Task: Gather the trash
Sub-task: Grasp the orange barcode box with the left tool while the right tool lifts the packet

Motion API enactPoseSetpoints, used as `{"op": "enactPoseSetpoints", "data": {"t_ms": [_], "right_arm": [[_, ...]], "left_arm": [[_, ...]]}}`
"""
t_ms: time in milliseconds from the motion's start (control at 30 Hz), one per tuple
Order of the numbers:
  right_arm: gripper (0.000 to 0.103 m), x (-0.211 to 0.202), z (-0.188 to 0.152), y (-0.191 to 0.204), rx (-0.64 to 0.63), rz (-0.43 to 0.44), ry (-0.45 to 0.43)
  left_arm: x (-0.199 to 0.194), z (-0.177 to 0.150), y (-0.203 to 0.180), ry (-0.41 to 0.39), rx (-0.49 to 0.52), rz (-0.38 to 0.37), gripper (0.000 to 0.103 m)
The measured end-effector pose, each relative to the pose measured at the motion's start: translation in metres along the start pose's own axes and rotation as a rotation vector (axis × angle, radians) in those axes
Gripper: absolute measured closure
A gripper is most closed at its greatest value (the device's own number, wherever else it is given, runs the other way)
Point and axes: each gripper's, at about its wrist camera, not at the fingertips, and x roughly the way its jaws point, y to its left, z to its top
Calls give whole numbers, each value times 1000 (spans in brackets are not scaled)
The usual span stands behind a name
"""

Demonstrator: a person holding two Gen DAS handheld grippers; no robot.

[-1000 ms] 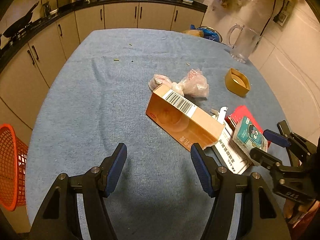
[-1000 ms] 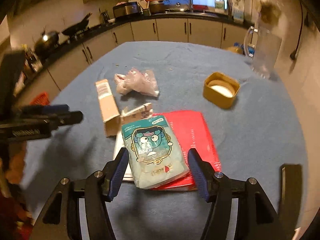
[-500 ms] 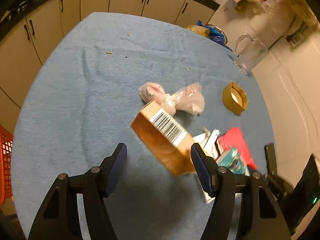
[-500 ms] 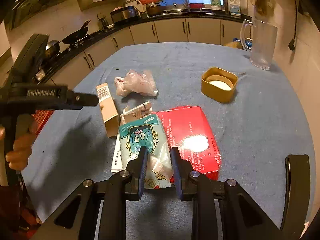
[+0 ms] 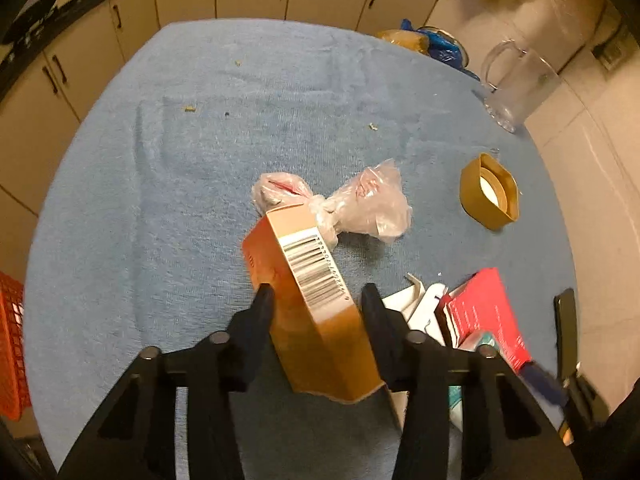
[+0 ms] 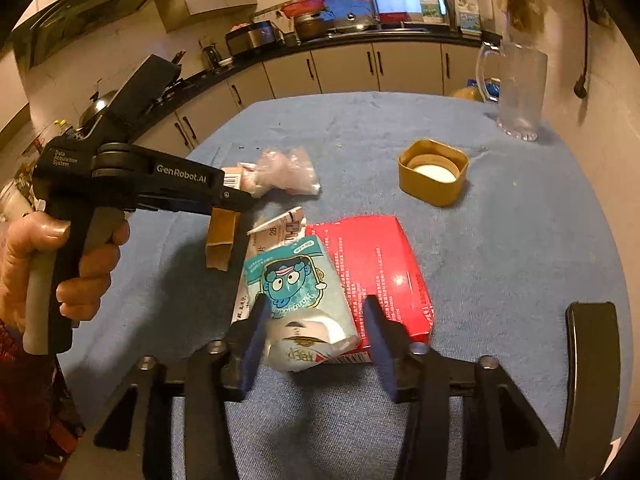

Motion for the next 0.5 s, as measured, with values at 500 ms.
{"op": "enactPoseSetpoints", "data": {"t_ms": [500], "right_arm": [[34, 23, -1, 35, -180, -175, 27]], "left_arm": [[-9, -22, 13, -61, 124, 27, 67]]}}
